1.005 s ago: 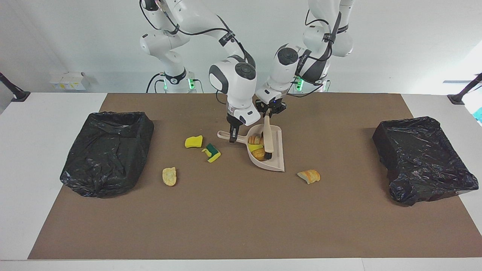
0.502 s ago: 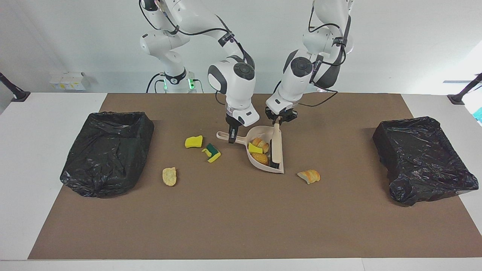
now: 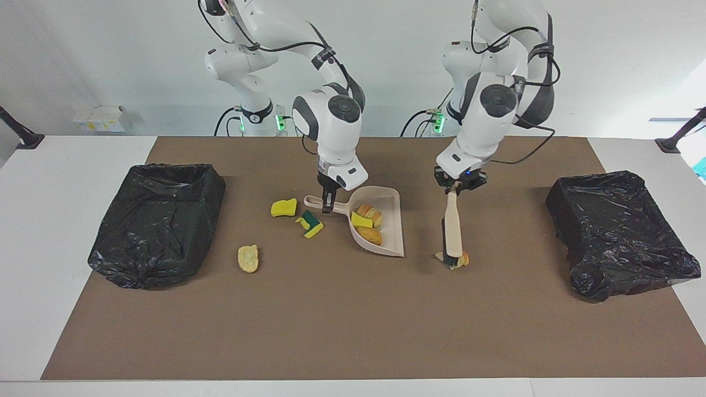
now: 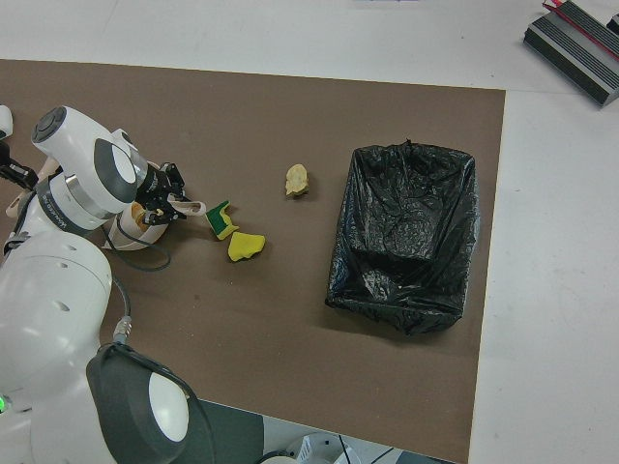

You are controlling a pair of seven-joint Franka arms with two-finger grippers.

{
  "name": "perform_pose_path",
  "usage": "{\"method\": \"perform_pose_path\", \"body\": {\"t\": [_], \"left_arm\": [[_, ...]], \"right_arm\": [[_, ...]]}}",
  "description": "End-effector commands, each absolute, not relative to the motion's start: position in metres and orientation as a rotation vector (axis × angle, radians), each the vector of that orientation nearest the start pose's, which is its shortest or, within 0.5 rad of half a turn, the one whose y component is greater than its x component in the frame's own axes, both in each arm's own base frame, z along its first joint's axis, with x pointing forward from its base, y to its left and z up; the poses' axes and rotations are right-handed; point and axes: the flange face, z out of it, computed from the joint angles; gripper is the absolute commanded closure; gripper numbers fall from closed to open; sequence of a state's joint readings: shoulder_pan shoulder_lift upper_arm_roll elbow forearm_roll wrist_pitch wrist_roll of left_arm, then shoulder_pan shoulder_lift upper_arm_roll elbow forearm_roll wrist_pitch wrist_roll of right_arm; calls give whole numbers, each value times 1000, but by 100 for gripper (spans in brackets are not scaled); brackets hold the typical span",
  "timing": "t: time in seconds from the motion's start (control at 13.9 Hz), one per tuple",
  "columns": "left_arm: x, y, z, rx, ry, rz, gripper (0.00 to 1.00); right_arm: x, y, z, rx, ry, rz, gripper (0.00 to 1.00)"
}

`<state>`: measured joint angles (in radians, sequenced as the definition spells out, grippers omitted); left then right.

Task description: Sweep and dump trash in bin

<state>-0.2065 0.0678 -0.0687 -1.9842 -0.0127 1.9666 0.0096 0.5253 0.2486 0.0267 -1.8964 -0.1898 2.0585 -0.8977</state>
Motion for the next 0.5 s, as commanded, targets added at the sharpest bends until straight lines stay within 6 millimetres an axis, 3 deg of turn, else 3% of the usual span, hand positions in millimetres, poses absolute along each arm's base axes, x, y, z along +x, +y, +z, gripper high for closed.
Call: {"method": "perform_pose_path", "body": {"t": [0.0,0.29,0.43], "left_arm": [[580,-119,413,-3021,574,136,100],[599,-94,378,-3004,606,173,100],[598,-98,368,-3001,658,169,100]], "right_arm": [[516,298,373,-2298,-2338,238,100],[514,298,372,-2314,-2323,243,100],[512,301,372,-2326,-2313,238,100]]}}
